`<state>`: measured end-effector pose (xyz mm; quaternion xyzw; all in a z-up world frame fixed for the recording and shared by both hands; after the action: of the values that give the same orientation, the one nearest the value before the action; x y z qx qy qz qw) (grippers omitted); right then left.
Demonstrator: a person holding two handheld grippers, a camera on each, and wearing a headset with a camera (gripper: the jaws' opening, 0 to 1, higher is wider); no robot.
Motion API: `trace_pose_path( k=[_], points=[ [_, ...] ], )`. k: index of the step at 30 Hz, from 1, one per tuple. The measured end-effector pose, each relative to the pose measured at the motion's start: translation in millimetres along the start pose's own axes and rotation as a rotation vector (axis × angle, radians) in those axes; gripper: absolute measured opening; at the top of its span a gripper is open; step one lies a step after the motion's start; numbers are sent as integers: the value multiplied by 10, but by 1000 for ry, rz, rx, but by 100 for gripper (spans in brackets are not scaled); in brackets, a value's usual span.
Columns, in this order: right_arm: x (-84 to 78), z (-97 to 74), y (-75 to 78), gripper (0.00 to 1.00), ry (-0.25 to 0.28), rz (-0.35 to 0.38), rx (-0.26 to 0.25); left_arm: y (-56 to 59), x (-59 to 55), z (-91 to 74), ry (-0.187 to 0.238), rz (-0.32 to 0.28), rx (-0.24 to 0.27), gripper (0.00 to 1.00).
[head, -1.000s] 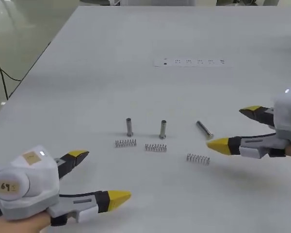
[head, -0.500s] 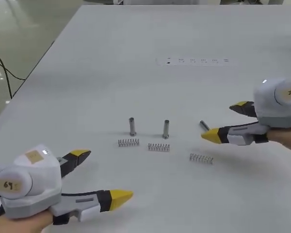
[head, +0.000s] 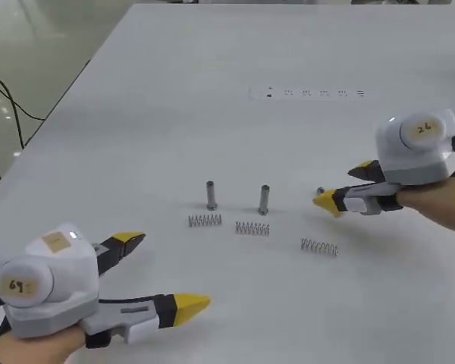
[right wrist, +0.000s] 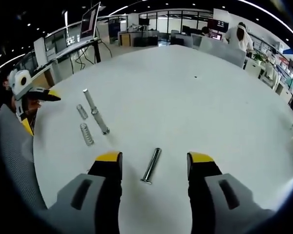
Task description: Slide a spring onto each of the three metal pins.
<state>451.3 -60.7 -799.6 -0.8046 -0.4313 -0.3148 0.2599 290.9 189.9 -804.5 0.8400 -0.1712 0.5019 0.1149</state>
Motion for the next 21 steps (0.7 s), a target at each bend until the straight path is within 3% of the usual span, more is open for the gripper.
trace_pose_path(
  k=[21],
  points=[
    [2,173,44,31,-80,48,-18,-6,-23,-2,-7,-8,0,83]
  ],
)
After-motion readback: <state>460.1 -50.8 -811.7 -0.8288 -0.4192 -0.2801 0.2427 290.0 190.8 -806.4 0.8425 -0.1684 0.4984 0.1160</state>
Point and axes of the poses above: the centre of the closed fingertips' face, and the gripper's own axes: z roughly forward along the fingers, y roughly to its right, x roughly out of its top, the point moved 4 cm from there along -z, roughly backward along the fingers, and after that the axes turned 15 degrees about x, right-handed, at the moved point
